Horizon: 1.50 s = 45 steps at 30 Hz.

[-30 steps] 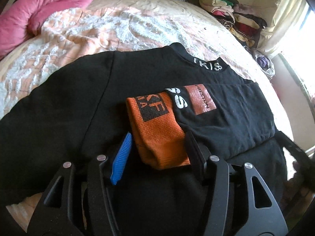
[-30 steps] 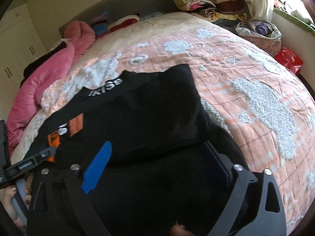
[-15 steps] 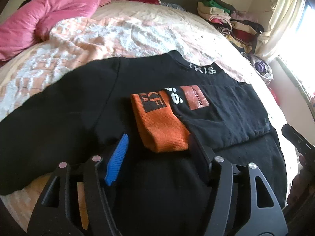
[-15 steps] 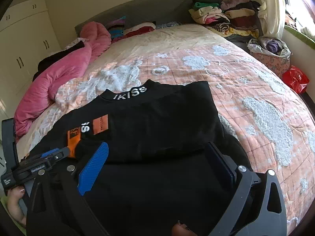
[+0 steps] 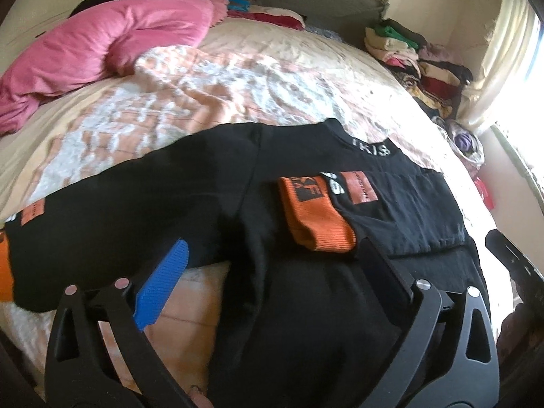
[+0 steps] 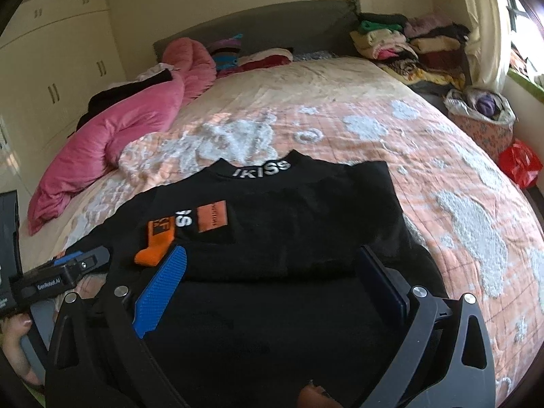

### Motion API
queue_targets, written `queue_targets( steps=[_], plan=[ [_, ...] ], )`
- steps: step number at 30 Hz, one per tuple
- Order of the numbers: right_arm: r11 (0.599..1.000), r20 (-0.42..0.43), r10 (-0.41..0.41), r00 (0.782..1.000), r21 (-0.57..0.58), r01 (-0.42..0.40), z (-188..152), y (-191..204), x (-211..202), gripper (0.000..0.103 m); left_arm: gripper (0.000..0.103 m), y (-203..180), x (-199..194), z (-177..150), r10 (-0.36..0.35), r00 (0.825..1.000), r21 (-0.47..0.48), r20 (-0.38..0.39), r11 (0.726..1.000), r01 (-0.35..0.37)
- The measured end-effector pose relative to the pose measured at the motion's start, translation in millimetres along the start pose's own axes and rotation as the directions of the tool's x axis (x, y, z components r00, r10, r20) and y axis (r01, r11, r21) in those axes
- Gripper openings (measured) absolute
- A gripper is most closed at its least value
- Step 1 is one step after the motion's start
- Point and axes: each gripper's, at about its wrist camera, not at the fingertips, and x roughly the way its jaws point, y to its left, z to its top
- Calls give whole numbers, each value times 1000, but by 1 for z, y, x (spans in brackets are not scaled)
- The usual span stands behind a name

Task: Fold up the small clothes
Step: 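Move the left tool toward the other sleeve's orange cuff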

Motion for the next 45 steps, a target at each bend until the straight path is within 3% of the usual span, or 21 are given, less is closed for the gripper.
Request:
queue_targets(
  steps=[26,45],
  plan=[
    [985,25,97,995,-146,-93,1,78,-22,99,94,55,-63,-8,79,994,-73,75,995,-74],
    [959,-2,157,988,-239,-153,0,140,-26,99,94,131,-98,-19,182,979,-197,92,967,-161]
  ],
)
